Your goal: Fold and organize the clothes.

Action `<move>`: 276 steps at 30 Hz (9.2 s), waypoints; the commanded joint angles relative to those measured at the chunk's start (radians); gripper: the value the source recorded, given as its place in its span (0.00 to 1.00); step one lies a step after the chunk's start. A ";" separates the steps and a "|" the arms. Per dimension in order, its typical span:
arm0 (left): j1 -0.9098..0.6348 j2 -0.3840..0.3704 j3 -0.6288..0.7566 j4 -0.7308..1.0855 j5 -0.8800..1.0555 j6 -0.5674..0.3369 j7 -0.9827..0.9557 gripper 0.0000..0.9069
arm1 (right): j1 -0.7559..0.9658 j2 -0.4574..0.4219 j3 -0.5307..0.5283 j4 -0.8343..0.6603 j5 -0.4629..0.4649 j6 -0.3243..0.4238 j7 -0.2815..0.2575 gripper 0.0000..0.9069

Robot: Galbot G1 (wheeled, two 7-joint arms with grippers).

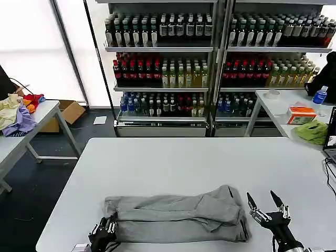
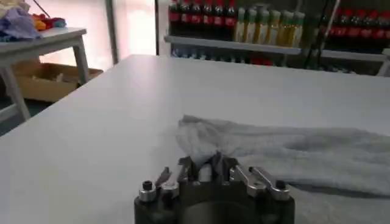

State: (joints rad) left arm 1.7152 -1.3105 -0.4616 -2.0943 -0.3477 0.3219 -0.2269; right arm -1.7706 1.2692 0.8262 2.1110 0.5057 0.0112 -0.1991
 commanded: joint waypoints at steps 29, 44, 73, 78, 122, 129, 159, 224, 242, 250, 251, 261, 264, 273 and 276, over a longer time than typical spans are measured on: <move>-0.160 0.475 -0.670 0.190 -0.665 0.042 0.126 0.01 | -0.046 0.023 0.039 0.053 0.072 -0.039 0.014 1.00; -0.212 0.490 -0.134 -0.194 -0.806 0.109 -0.062 0.01 | -0.127 0.087 0.010 0.101 0.049 -0.027 0.018 1.00; -0.325 0.406 0.352 -0.116 -0.438 0.138 0.002 1.00 | -0.134 0.114 0.024 0.115 0.048 -0.040 0.007 1.00; -0.282 0.420 0.185 -0.265 -0.514 0.156 -0.019 1.00 | -0.128 0.119 0.014 0.114 0.046 -0.041 0.006 1.00; -0.147 0.242 -0.024 0.072 -0.256 0.081 0.003 0.02 | -0.114 0.111 -0.016 0.095 0.022 -0.022 0.012 1.00; -0.127 0.231 -0.038 0.066 -0.293 0.083 0.019 0.01 | -0.111 0.112 -0.016 0.101 0.027 -0.022 0.011 1.00; -0.136 0.240 -0.600 -0.074 -0.601 0.112 0.053 0.00 | -0.115 0.116 -0.022 0.091 0.025 -0.010 0.007 1.00; -0.496 0.272 -0.052 -0.115 -0.858 0.024 -0.085 1.00 | 0.565 0.147 -0.788 -0.313 0.078 -0.438 0.382 1.00; -0.409 0.239 -0.062 -0.158 -0.808 0.022 -0.066 1.00 | 0.556 0.134 -0.744 -0.288 0.096 -0.440 0.382 0.00; -0.403 0.246 -0.077 -0.110 -0.770 0.019 -0.047 1.00 | 0.492 0.035 -0.601 -0.172 0.142 -0.515 0.357 0.00; -0.399 0.250 -0.082 -0.106 -0.763 0.019 -0.038 1.00 | 0.488 0.020 -0.583 -0.155 0.149 -0.525 0.352 0.00; -0.377 0.251 -0.116 -0.078 -0.752 0.013 -0.015 1.00 | 0.433 -0.116 -0.372 -0.148 0.003 -0.592 0.214 0.00; -0.378 0.247 -0.114 -0.071 -0.750 0.011 -0.014 1.00 | 0.422 -0.106 -0.339 -0.145 -0.070 -0.589 0.150 1.00; -0.387 0.254 -0.117 -0.063 -0.751 0.011 -0.009 1.00 | 0.390 -0.063 -0.242 -0.140 -0.148 -0.576 0.121 1.00; -0.395 0.257 -0.111 -0.059 -0.751 0.011 -0.008 1.00 | 0.388 -0.073 -0.201 -0.141 -0.147 -0.571 0.123 1.00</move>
State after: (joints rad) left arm 1.3233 -1.0568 -0.5700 -2.1631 -1.1036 0.3337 -0.2406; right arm -1.3636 1.2128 0.4939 1.9556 0.4363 -0.5561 -0.0229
